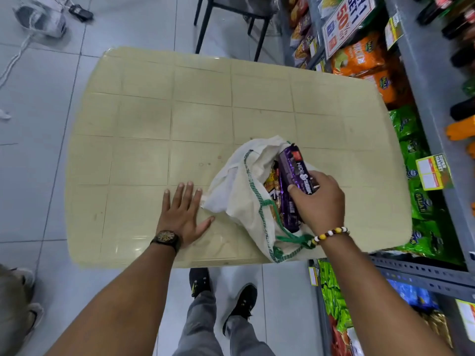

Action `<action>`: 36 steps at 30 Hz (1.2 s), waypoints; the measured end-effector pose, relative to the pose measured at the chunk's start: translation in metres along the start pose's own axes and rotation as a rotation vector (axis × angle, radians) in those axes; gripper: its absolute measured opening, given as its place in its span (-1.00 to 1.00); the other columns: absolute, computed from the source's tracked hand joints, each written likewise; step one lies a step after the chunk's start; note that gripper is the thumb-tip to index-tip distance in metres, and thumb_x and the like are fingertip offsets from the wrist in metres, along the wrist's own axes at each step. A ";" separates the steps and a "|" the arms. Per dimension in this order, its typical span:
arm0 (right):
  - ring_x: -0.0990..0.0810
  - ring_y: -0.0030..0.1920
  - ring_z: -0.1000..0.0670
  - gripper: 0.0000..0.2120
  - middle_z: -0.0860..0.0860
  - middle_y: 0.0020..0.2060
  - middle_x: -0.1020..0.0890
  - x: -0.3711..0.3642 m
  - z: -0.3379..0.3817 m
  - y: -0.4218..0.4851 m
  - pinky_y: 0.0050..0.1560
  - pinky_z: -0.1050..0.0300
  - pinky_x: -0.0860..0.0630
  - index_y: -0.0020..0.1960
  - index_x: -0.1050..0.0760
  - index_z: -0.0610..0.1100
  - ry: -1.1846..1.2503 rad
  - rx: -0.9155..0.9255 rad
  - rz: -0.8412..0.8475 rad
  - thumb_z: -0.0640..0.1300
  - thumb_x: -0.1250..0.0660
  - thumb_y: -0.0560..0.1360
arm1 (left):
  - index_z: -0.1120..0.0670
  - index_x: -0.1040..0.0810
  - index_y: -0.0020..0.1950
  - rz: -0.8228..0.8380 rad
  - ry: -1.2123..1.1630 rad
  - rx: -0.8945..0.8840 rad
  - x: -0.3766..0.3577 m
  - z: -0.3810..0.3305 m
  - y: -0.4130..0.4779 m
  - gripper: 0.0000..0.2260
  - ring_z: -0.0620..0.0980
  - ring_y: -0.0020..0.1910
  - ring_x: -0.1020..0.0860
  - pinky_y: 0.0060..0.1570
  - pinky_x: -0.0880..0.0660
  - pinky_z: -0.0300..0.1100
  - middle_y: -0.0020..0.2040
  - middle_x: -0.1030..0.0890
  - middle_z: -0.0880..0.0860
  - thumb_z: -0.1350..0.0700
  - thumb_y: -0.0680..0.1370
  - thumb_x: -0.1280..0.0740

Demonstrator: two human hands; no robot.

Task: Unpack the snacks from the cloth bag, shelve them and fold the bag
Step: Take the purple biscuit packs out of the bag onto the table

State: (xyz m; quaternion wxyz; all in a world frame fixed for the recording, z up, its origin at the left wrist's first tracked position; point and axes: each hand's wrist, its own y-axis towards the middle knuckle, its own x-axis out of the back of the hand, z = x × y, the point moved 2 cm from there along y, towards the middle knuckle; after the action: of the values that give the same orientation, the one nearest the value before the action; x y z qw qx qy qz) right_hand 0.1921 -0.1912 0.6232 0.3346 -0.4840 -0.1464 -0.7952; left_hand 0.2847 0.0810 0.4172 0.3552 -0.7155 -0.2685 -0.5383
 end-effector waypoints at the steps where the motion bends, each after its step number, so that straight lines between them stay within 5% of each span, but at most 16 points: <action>1: -0.57 -0.13 -0.07 -0.74 0.01 -0.13 -0.55 0.005 0.006 0.005 -0.14 0.16 -0.43 0.04 -0.60 0.00 0.014 0.013 -0.008 -0.03 -0.46 0.36 | 0.05 -0.12 0.62 0.000 0.000 -0.002 0.000 0.000 0.000 -0.20 0.19 0.60 -0.03 0.51 0.09 0.27 0.62 -0.08 0.14 -0.43 0.54 0.01; 9: -0.50 -0.08 0.09 -0.61 0.11 -0.07 -0.52 0.002 0.076 0.073 -0.08 0.34 -0.39 0.20 -0.56 0.04 0.058 0.285 0.066 -0.04 -0.47 0.39 | 0.04 -0.12 0.62 -0.008 -0.008 0.000 0.000 0.000 0.000 -0.21 0.18 0.60 -0.02 0.51 0.10 0.28 0.63 -0.09 0.12 -0.43 0.53 0.02; 15: -0.56 0.04 -0.14 -0.58 -0.03 0.01 -0.60 -0.070 0.118 0.124 0.11 -0.09 -0.52 0.21 -0.51 0.07 -0.187 0.559 0.241 0.04 -0.39 0.35 | 0.03 -0.11 0.62 -0.013 -0.013 0.010 0.000 0.001 0.001 -0.21 0.18 0.60 -0.01 0.52 0.12 0.27 0.63 -0.08 0.11 -0.44 0.53 0.03; 26: -0.58 0.10 -0.15 -0.67 -0.01 0.06 -0.63 -0.187 0.161 0.132 0.16 -0.04 -0.36 0.17 -0.50 0.01 -0.567 0.850 0.523 -0.15 -0.30 0.41 | 0.04 -0.15 0.61 -0.076 -0.029 0.011 -0.004 0.000 0.000 -0.21 0.17 0.60 -0.05 0.51 0.06 0.28 0.62 -0.11 0.12 -0.43 0.52 -0.03; 33: -0.55 0.17 -0.14 -0.61 -0.02 0.12 -0.60 -0.220 0.153 0.111 0.23 -0.05 -0.32 0.25 -0.45 -0.03 -0.649 0.869 0.594 -0.27 -0.26 0.45 | 0.03 -0.14 0.61 -0.072 -0.013 0.016 -0.005 0.001 0.000 -0.22 0.16 0.60 -0.05 0.51 0.05 0.27 0.62 -0.11 0.10 -0.43 0.52 -0.02; 36: -0.47 0.33 -0.11 -0.44 -0.04 0.31 -0.53 -0.194 0.152 0.112 0.39 -0.04 -0.30 0.42 -0.37 -0.03 -0.497 0.790 0.563 -0.23 -0.33 0.43 | 0.02 -0.14 0.61 -0.057 -0.011 0.015 -0.003 0.001 0.001 -0.22 0.17 0.60 -0.06 0.50 0.04 0.28 0.62 -0.11 0.11 -0.43 0.52 -0.01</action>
State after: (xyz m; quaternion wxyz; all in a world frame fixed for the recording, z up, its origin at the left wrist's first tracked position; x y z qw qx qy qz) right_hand 0.4295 -0.1134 0.5190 0.6465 -0.5153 -0.3734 -0.4208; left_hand 0.2851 0.0817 0.4138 0.3436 -0.7077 -0.2949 -0.5424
